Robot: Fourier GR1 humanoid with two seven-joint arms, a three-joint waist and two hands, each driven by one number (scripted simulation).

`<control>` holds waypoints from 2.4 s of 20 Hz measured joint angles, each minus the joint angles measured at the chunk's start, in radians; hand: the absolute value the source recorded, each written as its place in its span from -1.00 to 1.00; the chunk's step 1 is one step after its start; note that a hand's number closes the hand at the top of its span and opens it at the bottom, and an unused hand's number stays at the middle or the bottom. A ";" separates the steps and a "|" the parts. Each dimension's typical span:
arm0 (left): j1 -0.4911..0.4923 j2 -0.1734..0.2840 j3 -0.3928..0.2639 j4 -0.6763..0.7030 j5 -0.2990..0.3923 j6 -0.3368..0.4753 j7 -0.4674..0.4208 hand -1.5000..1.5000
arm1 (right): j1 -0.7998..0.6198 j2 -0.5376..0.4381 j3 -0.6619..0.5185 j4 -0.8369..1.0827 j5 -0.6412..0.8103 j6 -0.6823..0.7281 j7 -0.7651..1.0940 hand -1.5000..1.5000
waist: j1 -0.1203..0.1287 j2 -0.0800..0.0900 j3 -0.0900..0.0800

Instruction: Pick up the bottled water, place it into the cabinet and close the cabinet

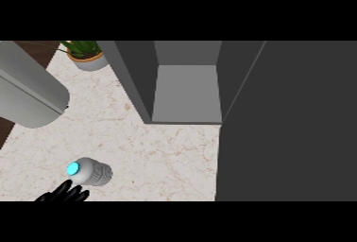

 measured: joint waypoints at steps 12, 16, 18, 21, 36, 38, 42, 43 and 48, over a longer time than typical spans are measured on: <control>0.356 0.113 0.170 -0.008 0.064 -0.237 -0.180 -1.00 | 0.112 -0.040 -0.068 -0.073 -0.052 0.061 0.034 -1.00 | 0.004 0.000 0.002; 0.436 0.127 0.228 -0.006 0.075 -0.297 -0.247 -1.00 | 0.132 -0.043 -0.085 -0.079 -0.060 0.074 0.032 -1.00 | 0.002 0.000 0.002; 0.479 0.133 0.261 -0.005 0.080 -0.322 -0.277 -1.00 | 0.131 -0.044 -0.097 -0.077 -0.064 0.081 0.029 -1.00 | 0.002 0.000 0.002; 0.525 0.149 0.312 -0.002 0.090 -0.330 -0.302 -1.00 | 0.145 -0.044 -0.108 -0.077 -0.072 0.096 0.023 -1.00 | -0.004 0.001 0.003; 0.537 0.157 0.452 0.042 0.218 -0.281 -0.343 -1.00 | 0.192 -0.048 -0.150 -0.077 -0.108 0.153 0.000 -1.00 | -0.031 0.007 0.002; 0.511 0.157 0.452 0.053 0.224 -0.269 -0.329 -1.00 | 0.199 -0.051 -0.155 -0.078 -0.116 0.162 0.000 -1.00 | -0.035 0.008 0.001; 0.416 0.169 0.447 0.117 0.215 -0.235 -0.298 -1.00 | 0.216 -0.055 -0.168 -0.077 -0.130 0.182 -0.012 -1.00 | -0.045 0.010 0.000; 0.392 0.164 0.435 0.134 0.201 -0.228 -0.290 -1.00 | 0.212 -0.059 -0.177 -0.076 -0.133 0.183 -0.012 -1.00 | -0.045 0.010 0.000; 0.246 0.149 0.395 0.242 0.131 -0.197 -0.262 -1.00 | 0.238 -0.061 -0.203 -0.069 -0.151 0.215 -0.035 -1.00 | -0.049 0.010 0.000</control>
